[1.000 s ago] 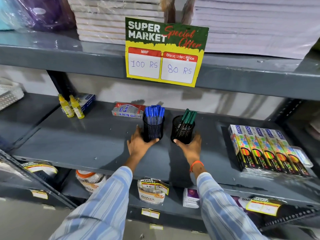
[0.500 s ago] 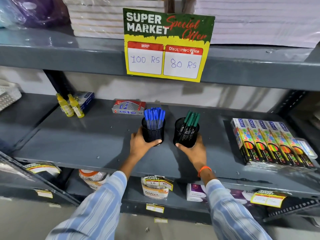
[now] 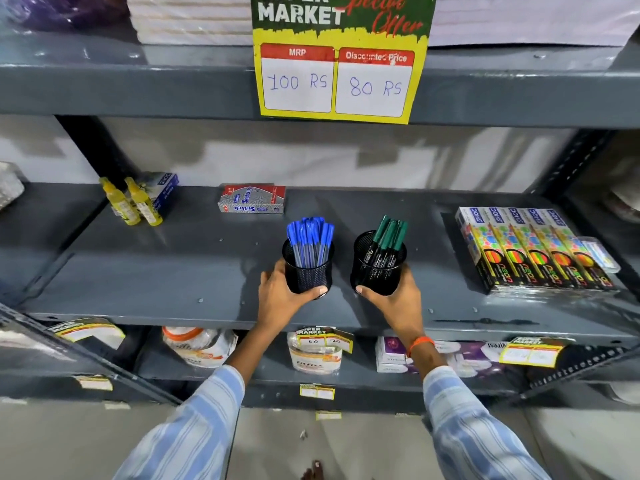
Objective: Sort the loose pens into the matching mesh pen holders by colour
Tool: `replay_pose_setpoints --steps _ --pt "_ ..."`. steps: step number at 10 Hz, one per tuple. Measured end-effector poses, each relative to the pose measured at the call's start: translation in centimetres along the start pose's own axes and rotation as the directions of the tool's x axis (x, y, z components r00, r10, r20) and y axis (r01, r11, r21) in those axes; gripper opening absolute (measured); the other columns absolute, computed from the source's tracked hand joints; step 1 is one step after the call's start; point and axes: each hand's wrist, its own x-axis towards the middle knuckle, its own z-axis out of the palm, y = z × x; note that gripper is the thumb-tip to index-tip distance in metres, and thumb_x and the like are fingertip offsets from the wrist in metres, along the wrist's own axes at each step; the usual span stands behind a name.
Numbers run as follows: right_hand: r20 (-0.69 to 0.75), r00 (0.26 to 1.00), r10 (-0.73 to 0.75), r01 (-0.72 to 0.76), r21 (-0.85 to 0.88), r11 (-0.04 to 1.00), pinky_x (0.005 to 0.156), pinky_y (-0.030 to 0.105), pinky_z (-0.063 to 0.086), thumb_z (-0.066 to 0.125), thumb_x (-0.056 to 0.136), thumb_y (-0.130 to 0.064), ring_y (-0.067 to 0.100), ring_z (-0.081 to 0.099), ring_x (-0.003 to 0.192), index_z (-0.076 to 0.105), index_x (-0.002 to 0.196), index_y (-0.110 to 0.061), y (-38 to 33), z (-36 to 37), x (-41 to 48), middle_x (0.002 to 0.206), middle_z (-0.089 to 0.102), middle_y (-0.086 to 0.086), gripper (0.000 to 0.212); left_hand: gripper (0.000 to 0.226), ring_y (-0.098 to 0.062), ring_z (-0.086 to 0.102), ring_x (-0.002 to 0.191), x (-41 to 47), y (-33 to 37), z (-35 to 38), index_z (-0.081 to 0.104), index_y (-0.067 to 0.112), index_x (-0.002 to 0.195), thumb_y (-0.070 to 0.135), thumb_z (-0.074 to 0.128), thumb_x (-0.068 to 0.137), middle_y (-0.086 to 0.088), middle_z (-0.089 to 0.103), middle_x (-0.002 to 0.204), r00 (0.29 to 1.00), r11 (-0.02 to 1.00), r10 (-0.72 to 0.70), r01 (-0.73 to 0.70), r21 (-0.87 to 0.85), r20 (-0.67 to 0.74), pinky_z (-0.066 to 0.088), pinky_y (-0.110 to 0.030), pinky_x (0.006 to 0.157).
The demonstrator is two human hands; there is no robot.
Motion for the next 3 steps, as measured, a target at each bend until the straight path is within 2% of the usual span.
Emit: replay_pose_setpoints --steps 1,3 --pt "0.038 0.999 -0.021 0.021 -0.009 1.000 0.091 0.025 0.043 0.089 0.057 -0.030 0.022 0.058 0.114 0.047 0.125 -0.018 -0.3 -0.5 0.0 0.125 0.063 0.006 0.081 0.081 -0.033 0.042 0.117 -0.6 1.1 -0.6 0.048 0.012 0.117 0.051 0.084 0.055 -0.007 0.061 0.119 1.000 1.000 -0.015 0.015 -0.005 0.013 0.043 -0.050 0.093" --pt "0.109 0.991 -0.079 0.085 -0.052 0.995 0.093 0.030 0.046 0.088 0.059 -0.014 0.030 0.057 0.116 0.047 0.124 -0.010 -0.7 -2.0 -1.1 0.124 0.062 0.014 0.076 0.081 -0.036 0.048 0.121 -2.9 2.6 -1.4 0.047 0.010 0.123 0.041 0.086 0.059 -0.011 0.059 0.127 0.999 1.000 0.006 -0.005 -0.020 0.035 0.042 -0.052 0.099"
